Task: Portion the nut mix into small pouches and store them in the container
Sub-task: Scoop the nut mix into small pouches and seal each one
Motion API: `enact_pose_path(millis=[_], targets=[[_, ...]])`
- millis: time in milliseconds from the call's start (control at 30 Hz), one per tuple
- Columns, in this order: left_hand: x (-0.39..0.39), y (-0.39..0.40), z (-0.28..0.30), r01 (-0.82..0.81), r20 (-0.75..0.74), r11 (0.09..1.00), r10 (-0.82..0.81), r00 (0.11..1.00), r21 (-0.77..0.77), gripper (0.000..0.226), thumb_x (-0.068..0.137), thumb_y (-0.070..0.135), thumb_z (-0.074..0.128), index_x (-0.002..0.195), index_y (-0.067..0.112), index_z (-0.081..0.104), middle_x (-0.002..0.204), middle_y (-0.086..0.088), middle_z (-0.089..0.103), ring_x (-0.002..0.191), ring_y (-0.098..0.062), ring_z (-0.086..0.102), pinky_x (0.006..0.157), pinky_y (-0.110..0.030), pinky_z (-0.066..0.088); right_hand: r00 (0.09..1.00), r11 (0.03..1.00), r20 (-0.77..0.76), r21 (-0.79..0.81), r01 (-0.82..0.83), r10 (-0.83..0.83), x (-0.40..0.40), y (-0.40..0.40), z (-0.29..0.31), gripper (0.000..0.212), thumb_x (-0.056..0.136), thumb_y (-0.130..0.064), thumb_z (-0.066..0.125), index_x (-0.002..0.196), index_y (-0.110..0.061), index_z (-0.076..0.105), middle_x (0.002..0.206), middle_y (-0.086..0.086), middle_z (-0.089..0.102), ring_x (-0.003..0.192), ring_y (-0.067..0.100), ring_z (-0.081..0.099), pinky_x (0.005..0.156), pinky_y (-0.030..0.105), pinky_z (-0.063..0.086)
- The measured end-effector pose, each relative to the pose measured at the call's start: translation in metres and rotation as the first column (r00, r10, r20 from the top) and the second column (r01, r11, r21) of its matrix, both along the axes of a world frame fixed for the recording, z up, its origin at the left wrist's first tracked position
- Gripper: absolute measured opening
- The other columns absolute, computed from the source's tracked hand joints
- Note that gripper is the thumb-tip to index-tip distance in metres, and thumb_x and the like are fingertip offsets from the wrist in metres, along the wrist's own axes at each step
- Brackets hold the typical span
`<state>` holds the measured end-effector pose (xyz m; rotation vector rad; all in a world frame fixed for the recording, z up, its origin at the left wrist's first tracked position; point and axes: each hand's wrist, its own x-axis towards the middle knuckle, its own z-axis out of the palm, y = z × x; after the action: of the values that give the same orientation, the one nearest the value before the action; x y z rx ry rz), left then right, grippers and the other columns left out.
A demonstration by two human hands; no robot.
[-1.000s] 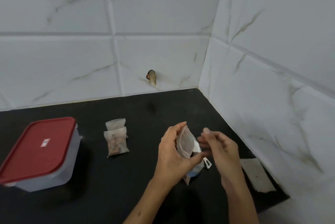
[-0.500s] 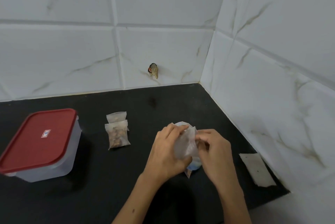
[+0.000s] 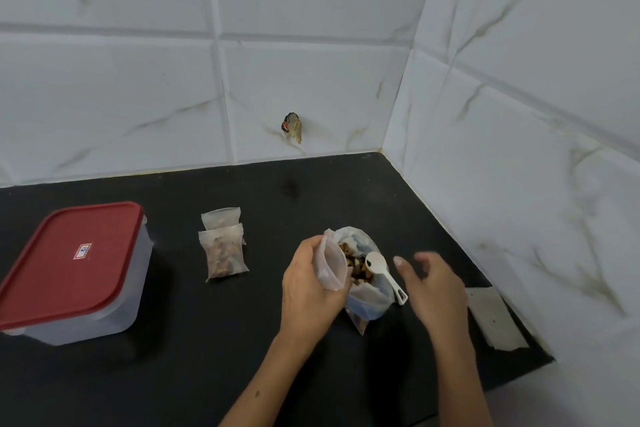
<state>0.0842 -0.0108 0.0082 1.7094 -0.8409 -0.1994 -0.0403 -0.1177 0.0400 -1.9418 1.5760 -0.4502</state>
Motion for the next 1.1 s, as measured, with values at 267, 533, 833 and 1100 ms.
enact_pose_path(millis=[267,533,833,1100], targets=[[0.010,-0.005,-0.013,-0.008,-0.321,0.983,0.068,0.945,0.185,0.053,0.074,0.037,0.080,0.115,0.022,0.050,0.100,0.011,0.058,0.089,0.001,0.056,0.062,-0.010,0.042,0.993,0.992,-0.110,0.113,0.058,-0.045,0.006,-0.015,-0.035,0.024,0.087,-0.019,0.065,0.111,-0.019,0.063,0.107,0.002,0.064,0.088,0.012,0.057,0.071,0.026,0.046],[0.014,-0.019,-0.026,0.010,-0.436,0.967,0.106,0.894,0.256,0.054,0.071,0.036,0.082,0.112,0.020,0.050,0.101,0.008,0.058,0.091,-0.004,0.057,0.066,-0.016,0.047,0.980,0.979,-0.185,0.200,-0.040,0.078,0.013,-0.016,-0.040,0.029,0.089,-0.024,0.062,0.117,-0.016,0.055,0.108,0.001,0.058,0.093,0.012,0.056,0.075,0.024,0.042],[0.018,-0.033,-0.030,-0.006,-0.545,0.964,0.156,0.824,0.267,0.049,0.072,0.030,0.081,0.109,0.020,0.051,0.101,0.005,0.059,0.093,-0.009,0.059,0.068,-0.021,0.047,0.977,0.990,-0.165,-0.024,-0.140,0.134,0.011,-0.023,-0.027,0.019,0.089,-0.018,0.062,0.106,-0.026,0.062,0.101,-0.001,0.065,0.089,0.011,0.059,0.078,0.026,0.050],[0.022,-0.041,-0.039,0.002,-0.744,0.979,0.155,0.650,0.206,0.029,0.071,0.016,0.073,0.096,0.015,0.060,0.097,-0.009,0.070,0.089,-0.021,0.068,0.083,-0.045,0.057,0.835,0.941,-0.484,-0.066,-0.331,0.260,0.049,-0.021,-0.026,0.041,0.092,-0.019,0.057,0.132,-0.022,0.049,0.124,0.001,0.051,0.110,0.014,0.048,0.091,0.025,0.042]])
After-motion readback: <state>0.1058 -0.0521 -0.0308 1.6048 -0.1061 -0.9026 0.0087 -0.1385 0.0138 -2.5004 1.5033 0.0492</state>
